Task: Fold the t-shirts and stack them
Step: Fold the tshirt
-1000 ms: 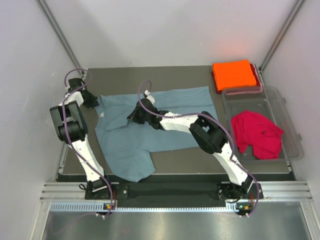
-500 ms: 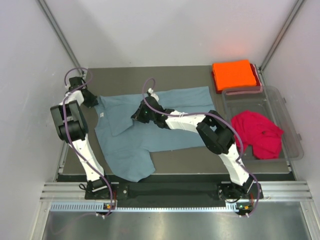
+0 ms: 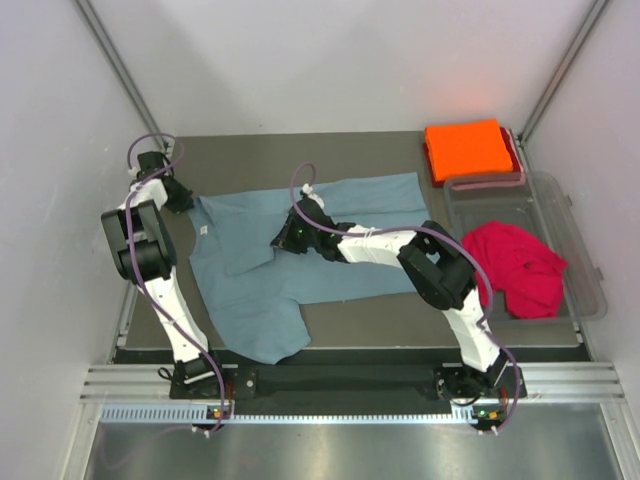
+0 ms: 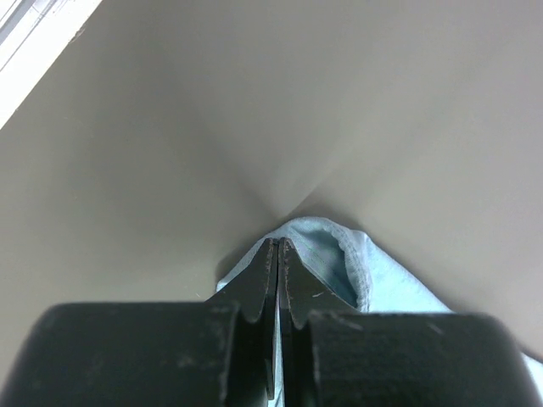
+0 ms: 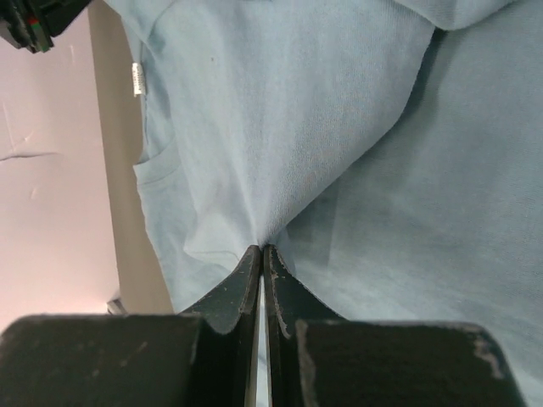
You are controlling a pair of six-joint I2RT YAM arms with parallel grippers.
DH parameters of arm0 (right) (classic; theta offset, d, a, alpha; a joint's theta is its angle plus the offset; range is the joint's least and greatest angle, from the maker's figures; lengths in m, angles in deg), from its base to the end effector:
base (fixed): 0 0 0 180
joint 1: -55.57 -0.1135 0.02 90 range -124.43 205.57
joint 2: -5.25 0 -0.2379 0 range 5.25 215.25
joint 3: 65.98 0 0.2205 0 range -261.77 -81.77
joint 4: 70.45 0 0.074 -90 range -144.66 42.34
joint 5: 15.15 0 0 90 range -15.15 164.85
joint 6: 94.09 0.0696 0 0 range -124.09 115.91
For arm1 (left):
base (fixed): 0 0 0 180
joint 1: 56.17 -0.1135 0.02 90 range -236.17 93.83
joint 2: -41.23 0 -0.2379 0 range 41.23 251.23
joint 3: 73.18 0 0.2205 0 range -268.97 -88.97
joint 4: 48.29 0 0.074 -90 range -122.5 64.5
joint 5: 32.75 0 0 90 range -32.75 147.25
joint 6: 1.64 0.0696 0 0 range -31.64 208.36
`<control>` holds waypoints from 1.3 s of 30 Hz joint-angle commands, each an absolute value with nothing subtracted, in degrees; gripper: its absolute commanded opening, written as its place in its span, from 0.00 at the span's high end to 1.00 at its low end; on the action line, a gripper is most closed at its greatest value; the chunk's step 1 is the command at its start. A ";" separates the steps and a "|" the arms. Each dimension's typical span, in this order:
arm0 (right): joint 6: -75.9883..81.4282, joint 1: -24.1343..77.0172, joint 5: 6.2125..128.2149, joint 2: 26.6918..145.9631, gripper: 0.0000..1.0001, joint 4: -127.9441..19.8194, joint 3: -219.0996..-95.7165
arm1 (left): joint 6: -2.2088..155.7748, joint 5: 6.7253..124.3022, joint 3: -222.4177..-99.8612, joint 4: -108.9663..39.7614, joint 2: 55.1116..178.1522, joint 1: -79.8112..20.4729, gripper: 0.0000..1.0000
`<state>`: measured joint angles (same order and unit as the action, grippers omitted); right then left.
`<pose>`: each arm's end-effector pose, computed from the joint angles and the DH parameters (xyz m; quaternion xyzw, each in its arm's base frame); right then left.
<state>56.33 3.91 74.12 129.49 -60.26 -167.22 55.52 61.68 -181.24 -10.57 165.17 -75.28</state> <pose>0.2952 0.3747 0.1454 0.0642 0.8773 0.3977 0.2611 0.4270 0.1422 0.1351 -0.4049 0.8587 -0.0738 0.3055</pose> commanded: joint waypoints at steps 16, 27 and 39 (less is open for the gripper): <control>54.79 4.77 70.11 127.15 1.00 -64.68 -164.92 | 56.98 52.06 -194.97 0.90 164.64 -74.37 1.00; 55.41 4.77 69.58 127.50 1.00 -66.17 -163.78 | 57.17 70.95 -181.27 -13.86 154.52 -70.85 1.00; 53.39 8.02 67.92 122.85 0.69 -65.82 -159.05 | 58.74 62.88 -172.91 -15.19 159.60 -70.58 1.00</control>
<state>54.97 5.70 68.85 127.53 -64.24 -161.15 57.47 67.01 -173.83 -12.40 157.60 -70.39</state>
